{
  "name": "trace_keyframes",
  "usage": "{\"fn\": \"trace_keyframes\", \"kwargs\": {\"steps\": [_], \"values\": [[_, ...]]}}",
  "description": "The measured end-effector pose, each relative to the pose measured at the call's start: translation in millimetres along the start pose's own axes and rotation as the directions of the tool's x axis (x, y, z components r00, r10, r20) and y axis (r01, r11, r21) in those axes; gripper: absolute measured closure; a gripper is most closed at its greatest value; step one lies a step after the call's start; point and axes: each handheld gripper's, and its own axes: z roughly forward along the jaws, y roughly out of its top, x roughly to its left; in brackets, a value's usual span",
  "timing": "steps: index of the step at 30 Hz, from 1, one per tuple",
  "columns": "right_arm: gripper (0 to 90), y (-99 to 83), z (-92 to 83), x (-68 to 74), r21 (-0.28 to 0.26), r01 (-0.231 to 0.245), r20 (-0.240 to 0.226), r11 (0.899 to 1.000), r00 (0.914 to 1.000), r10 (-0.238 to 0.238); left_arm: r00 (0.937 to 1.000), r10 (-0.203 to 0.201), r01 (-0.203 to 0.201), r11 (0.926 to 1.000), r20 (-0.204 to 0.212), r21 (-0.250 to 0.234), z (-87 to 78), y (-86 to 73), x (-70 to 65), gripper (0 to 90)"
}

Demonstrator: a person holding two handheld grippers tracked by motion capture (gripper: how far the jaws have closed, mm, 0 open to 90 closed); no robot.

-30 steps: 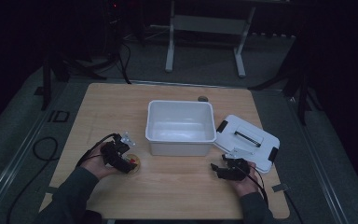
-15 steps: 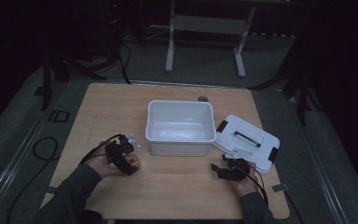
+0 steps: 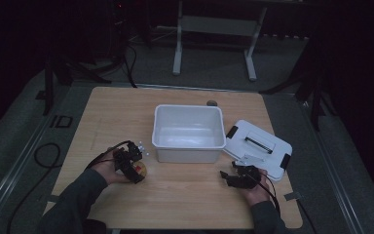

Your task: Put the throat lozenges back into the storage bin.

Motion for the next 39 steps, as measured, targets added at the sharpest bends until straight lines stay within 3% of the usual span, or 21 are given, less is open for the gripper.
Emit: {"fn": "trace_keyframes", "kwargs": {"steps": [5,15,25,39], "values": [[33.3,0.0,0.0,0.0,0.000,0.000,0.000,1.000,1.0000,0.000,0.9998,0.021,-0.021,0.9991,0.001,0.036,3.3,1.9,-0.5,16.4],[33.1,0.0,0.1,0.0,0.000,0.001,-0.001,1.000,1.0000,-0.001,0.9994,0.035,-0.035,0.9978,0.007,0.056,5.1,2.8,-0.2,19.6],[33.1,0.0,0.1,0.0,0.000,0.001,-0.001,1.000,1.0000,-0.001,0.9979,0.064,-0.062,0.9945,-0.015,0.084,1.8,2.2,0.7,20.5],[33.0,0.0,0.1,0.0,0.000,0.002,-0.001,1.000,1.0000,-0.002,0.9987,0.045,-0.044,0.9976,-0.024,0.055,-14.2,-3.6,9.2,20.6]]}}
